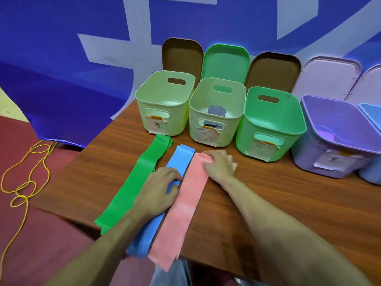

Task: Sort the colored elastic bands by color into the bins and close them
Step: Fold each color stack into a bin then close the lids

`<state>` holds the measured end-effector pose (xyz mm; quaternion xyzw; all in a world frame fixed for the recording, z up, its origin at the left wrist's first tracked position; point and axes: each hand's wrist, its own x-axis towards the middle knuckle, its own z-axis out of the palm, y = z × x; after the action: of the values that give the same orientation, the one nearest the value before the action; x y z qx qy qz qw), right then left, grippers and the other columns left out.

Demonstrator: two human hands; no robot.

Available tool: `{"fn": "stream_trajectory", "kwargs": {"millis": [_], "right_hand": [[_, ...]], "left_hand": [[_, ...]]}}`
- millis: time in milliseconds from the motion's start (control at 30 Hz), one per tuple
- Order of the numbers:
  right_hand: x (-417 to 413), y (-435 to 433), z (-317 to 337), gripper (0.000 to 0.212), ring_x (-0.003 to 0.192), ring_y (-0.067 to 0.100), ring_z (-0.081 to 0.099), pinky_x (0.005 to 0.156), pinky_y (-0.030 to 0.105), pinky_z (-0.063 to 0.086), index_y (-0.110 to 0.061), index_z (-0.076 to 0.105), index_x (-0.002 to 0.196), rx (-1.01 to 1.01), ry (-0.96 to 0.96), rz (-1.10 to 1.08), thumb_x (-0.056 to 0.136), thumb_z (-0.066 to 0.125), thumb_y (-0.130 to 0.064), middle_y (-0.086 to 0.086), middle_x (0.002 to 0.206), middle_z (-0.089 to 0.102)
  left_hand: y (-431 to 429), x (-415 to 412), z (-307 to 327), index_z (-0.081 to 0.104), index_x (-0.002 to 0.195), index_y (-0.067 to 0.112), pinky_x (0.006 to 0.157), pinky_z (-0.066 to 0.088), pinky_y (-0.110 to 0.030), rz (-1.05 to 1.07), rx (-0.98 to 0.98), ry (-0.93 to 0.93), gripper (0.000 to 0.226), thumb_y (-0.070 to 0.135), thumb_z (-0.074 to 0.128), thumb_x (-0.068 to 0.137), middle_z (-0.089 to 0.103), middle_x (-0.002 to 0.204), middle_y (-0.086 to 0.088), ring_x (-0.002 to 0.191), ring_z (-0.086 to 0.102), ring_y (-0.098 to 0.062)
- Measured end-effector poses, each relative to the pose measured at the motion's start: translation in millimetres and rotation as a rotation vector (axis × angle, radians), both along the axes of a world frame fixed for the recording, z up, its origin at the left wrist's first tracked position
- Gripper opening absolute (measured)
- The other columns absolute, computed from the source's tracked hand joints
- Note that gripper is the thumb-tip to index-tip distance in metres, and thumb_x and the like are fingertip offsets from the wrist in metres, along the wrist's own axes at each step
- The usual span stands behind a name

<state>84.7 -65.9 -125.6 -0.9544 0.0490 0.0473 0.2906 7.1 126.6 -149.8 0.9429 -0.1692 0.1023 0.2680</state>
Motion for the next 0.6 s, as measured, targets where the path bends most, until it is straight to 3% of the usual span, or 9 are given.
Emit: {"fn": "stream_trajectory", "kwargs": {"millis": [133, 267, 433, 500, 600], "right_hand": [[0, -1, -1, 0.013, 0.114, 0.017, 0.038, 0.085, 0.03, 0.023, -0.039, 0.065, 0.094, 0.056, -0.009, -0.028, 0.083, 0.058, -0.036, -0.011, 0.117, 0.047], [-7, -1, -4, 0.002, 0.113, 0.018, 0.041, 0.083, 0.032, 0.023, -0.038, 0.061, 0.086, 0.092, -0.09, -0.023, 0.085, 0.06, -0.037, -0.013, 0.112, 0.058], [-21, -12, 11, 0.02, 0.087, 0.014, 0.06, 0.086, 0.04, 0.048, -0.034, 0.061, 0.088, 0.44, -0.114, -0.057, 0.08, 0.069, -0.019, -0.008, 0.083, 0.065], [-28, -18, 23, 0.019, 0.083, 0.012, 0.059, 0.077, 0.031, 0.051, -0.027, 0.065, 0.089, 0.486, -0.152, -0.034, 0.08, 0.068, -0.01, -0.01, 0.083, 0.063], [-37, -27, 44, 0.017, 0.082, 0.006, 0.055, 0.068, 0.018, 0.043, -0.022, 0.068, 0.087, 0.458, -0.188, 0.02, 0.08, 0.067, -0.007, -0.012, 0.086, 0.062]], "left_hand": [[-1, -1, -2, 0.064, 0.103, 0.021, 0.094, 0.041, -0.033, 0.006, -0.004, -0.016, 0.04, 0.025, 0.036, 0.075, 0.061, 0.109, 0.009, 0.107, 0.051, -0.011], [-1, -2, 0, 0.062, 0.106, 0.02, 0.094, 0.039, -0.029, 0.026, 0.017, -0.013, 0.039, 0.017, 0.043, 0.072, 0.06, 0.11, 0.008, 0.108, 0.051, -0.013], [-2, -4, 0, 0.063, 0.107, 0.019, 0.093, 0.036, -0.026, 0.022, 0.013, -0.021, 0.036, 0.018, 0.045, 0.075, 0.061, 0.11, 0.007, 0.106, 0.052, -0.012], [-3, -4, 1, 0.063, 0.106, 0.018, 0.092, 0.037, -0.025, 0.025, 0.028, -0.032, 0.033, 0.021, 0.044, 0.079, 0.062, 0.108, 0.007, 0.104, 0.053, -0.011], [-6, -8, 4, 0.064, 0.102, 0.017, 0.087, 0.042, -0.028, 0.019, 0.152, -0.084, 0.033, 0.028, 0.038, 0.084, 0.063, 0.101, 0.004, 0.096, 0.056, -0.014]]}}
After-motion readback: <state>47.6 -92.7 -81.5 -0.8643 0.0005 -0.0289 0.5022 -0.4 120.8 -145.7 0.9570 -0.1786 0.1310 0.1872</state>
